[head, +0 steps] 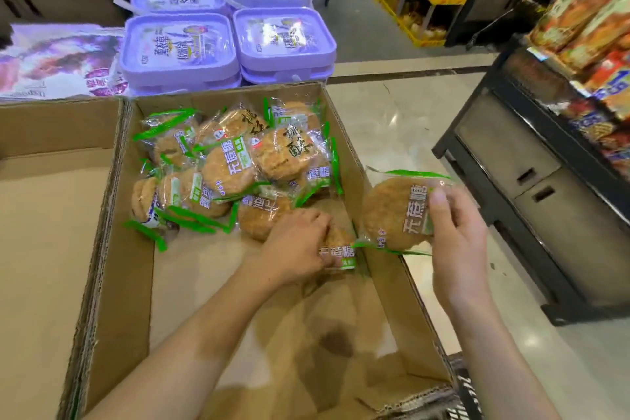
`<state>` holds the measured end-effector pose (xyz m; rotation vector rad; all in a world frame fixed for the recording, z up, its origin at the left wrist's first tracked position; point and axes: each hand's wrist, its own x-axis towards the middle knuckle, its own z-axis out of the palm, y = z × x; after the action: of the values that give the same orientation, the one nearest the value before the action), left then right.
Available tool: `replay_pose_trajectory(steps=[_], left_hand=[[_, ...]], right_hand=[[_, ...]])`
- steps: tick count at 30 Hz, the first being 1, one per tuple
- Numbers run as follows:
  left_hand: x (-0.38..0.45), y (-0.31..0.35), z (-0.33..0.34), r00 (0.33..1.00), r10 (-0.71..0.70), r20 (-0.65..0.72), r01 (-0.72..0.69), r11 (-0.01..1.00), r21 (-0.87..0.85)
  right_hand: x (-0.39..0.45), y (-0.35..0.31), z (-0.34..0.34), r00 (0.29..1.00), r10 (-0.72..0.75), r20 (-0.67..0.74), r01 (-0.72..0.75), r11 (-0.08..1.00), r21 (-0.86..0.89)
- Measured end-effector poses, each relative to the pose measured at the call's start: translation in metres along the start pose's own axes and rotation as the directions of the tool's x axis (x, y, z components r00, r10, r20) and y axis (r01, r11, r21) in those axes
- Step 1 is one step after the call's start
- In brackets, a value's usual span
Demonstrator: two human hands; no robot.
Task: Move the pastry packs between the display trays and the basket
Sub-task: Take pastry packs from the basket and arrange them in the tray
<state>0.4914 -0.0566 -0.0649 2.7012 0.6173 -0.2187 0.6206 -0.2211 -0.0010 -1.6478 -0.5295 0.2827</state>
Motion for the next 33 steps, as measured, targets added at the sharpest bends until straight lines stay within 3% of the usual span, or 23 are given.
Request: replay_pose_trajectory(steps=[3,10,17,19,23,25,27,30,33], left_hand=[[0.013,0.009,0.002,0.995,-0.015,0.099,0.0,0.989,0.151],[0.012,0.017,0.006,0.995,-0.051,0.089,0.037,0.988,0.153],[-0.017,0.026,0.013,0.979,-0.145,-0.143,0.146,0.989,-0.005],[-0.027,0.025,0.017,0.948,-0.215,-0.235,0.193,0.975,-0.113],[-0.045,0.015,0.018,0.85,-0.312,-0.425,0.15,0.916,-0.372],[-0.055,0.016,0.009,0.78,-0.426,-0.459,0.122,0.822,-0.556],[-0.069,0.021,-0.006,0.758,-0.498,-0.421,0.01,0.654,-0.756],[-0.105,0.038,-0.029,0.829,-0.467,-0.308,-0.189,0.284,-0.94],[-0.147,0.066,-0.04,0.909,-0.332,-0.252,-0.257,0.031,-0.966]], right_hand=[[-0.004,0.008,-0.008,0.992,0.126,-0.022,-0.123,0.987,0.108],[-0.005,0.017,-0.007,0.976,0.183,-0.121,-0.16,0.971,0.177],[-0.003,0.02,-0.004,0.967,0.249,-0.055,-0.235,0.955,0.181],[-0.005,0.022,-0.003,0.967,0.256,-0.022,-0.25,0.957,0.145],[-0.016,0.013,-0.008,0.975,0.219,-0.026,-0.213,0.967,0.141],[-0.028,0.004,-0.014,0.98,0.196,-0.022,-0.188,0.963,0.194],[-0.047,-0.006,-0.022,0.985,0.168,-0.046,-0.153,0.962,0.225],[-0.09,-0.021,-0.039,0.98,0.151,-0.128,-0.123,0.972,0.202],[-0.151,-0.033,-0.066,0.952,0.157,-0.262,-0.11,0.976,0.186]])
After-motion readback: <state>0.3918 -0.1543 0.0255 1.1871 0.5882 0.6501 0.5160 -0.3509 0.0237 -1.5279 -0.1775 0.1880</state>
